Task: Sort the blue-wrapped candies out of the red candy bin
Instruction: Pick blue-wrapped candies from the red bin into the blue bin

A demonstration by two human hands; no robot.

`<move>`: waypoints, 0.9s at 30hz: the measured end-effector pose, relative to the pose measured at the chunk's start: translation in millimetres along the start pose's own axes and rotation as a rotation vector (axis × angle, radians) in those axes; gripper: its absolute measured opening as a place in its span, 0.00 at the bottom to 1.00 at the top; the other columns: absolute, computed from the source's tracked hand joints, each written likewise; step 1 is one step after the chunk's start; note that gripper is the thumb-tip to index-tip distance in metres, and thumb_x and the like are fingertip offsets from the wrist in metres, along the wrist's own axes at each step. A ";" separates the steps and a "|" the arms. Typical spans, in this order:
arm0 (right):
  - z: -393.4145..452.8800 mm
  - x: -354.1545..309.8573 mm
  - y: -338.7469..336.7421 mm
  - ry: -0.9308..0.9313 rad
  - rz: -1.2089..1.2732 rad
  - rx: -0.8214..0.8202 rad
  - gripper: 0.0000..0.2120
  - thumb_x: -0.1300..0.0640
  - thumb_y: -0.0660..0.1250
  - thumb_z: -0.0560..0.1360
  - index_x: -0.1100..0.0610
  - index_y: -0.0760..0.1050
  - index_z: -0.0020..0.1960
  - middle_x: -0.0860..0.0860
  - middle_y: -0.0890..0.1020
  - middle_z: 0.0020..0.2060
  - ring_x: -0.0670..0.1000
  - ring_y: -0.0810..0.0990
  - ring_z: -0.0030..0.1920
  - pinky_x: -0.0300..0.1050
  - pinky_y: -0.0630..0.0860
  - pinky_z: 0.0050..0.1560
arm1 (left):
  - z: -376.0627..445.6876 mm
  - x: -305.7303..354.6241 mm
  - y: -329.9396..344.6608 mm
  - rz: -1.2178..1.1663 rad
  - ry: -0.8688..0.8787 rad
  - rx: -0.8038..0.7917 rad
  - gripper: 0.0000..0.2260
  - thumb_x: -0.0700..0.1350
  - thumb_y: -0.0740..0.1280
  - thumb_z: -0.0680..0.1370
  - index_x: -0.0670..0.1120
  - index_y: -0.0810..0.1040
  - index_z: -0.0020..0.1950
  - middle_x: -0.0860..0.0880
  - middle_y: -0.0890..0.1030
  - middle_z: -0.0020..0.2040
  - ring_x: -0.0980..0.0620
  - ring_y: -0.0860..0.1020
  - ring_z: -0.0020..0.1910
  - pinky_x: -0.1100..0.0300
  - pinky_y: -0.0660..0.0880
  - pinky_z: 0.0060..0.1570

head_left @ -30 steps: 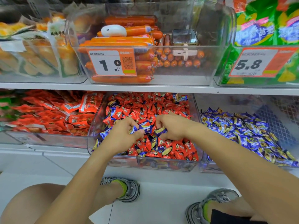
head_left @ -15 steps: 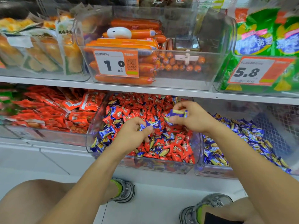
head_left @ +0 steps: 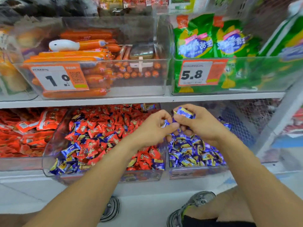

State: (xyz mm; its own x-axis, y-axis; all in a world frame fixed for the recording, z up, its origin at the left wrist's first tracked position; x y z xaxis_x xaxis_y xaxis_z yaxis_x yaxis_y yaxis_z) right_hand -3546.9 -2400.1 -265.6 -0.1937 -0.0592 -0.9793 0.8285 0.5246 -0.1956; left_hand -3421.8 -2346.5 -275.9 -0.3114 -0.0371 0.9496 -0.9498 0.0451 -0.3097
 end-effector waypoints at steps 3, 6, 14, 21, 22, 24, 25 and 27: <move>-7.1 16.1 -42.9 0.023 -0.028 0.121 0.07 0.65 0.71 0.76 0.57 0.79 0.52 0.50 0.78 0.32 0.47 0.72 0.29 0.40 0.70 0.28 | 23.4 10.3 21.4 0.316 0.120 0.028 0.10 0.49 0.73 0.75 0.47 0.75 0.50 0.51 0.81 0.42 0.62 0.77 0.31 0.64 0.69 0.36; -11.1 27.8 -71.1 0.023 -0.168 0.162 0.11 0.66 0.72 0.74 0.53 0.81 0.52 0.54 0.80 0.41 0.49 0.76 0.35 0.48 0.75 0.37 | 37.9 18.2 43.1 0.573 0.180 -0.075 0.19 0.55 0.73 0.73 0.53 0.75 0.62 0.54 0.78 0.54 0.60 0.75 0.49 0.61 0.69 0.50; -15.0 21.0 -95.6 -0.071 -0.269 0.189 0.10 0.61 0.71 0.76 0.46 0.82 0.51 0.45 0.86 0.49 0.44 0.83 0.51 0.40 0.74 0.52 | -26.7 14.7 -5.4 0.601 0.395 0.296 0.05 0.41 0.67 0.76 0.50 0.79 0.50 0.56 0.77 0.45 0.59 0.73 0.47 0.67 0.67 0.48; -20.5 -23.5 38.4 -0.343 -0.626 -0.183 0.06 0.56 0.74 0.74 0.50 0.82 0.51 0.42 0.84 0.43 0.41 0.81 0.44 0.37 0.77 0.49 | -68.2 -57.6 -36.3 0.769 0.175 -0.074 0.20 0.56 0.71 0.75 0.52 0.78 0.64 0.55 0.76 0.58 0.58 0.72 0.58 0.67 0.65 0.59; -22.7 -26.0 61.8 -0.406 -0.735 -0.263 0.09 0.53 0.75 0.73 0.51 0.82 0.52 0.43 0.84 0.45 0.42 0.81 0.46 0.39 0.76 0.51 | -68.9 -61.6 -38.8 0.760 0.159 -0.075 0.21 0.57 0.72 0.74 0.51 0.78 0.65 0.54 0.75 0.58 0.57 0.72 0.59 0.66 0.65 0.60; -23.3 -21.4 95.7 -0.480 -1.017 -0.370 0.14 0.46 0.74 0.71 0.48 0.81 0.54 0.44 0.82 0.48 0.46 0.79 0.51 0.46 0.72 0.57 | -69.5 -69.0 -46.7 0.744 0.131 -0.046 0.23 0.58 0.73 0.72 0.51 0.78 0.64 0.54 0.75 0.59 0.56 0.72 0.59 0.64 0.66 0.59; -21.6 -16.2 105.5 -0.487 -1.175 -0.399 0.17 0.42 0.74 0.69 0.47 0.79 0.55 0.44 0.82 0.49 0.47 0.78 0.53 0.48 0.69 0.60 | -70.2 -73.3 -50.6 0.736 0.113 -0.038 0.22 0.59 0.73 0.72 0.52 0.78 0.64 0.54 0.74 0.58 0.56 0.72 0.58 0.64 0.67 0.58; -17.1 -4.8 114.9 -0.455 -1.418 -0.444 0.23 0.36 0.73 0.66 0.46 0.78 0.55 0.43 0.81 0.48 0.50 0.76 0.54 0.48 0.62 0.61 | -72.6 -79.4 -55.9 0.711 0.097 -0.027 0.21 0.59 0.72 0.73 0.53 0.78 0.63 0.54 0.74 0.58 0.56 0.73 0.57 0.63 0.68 0.56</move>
State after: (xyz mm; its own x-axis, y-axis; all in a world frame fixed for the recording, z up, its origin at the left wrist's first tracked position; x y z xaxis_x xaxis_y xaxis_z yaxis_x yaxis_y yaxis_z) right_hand -3459.7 -2325.1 -282.5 -0.4183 -0.9075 0.0383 -0.1209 0.0139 -0.9926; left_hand -3341.7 -2273.5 -330.4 -0.8489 0.0993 0.5191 -0.5168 0.0499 -0.8547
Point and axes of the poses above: each hand's wrist, its own z-axis towards the middle knuckle, its own y-axis out of the palm, x = y × z, the point moved 7 cm from there along z, towards the middle knuckle
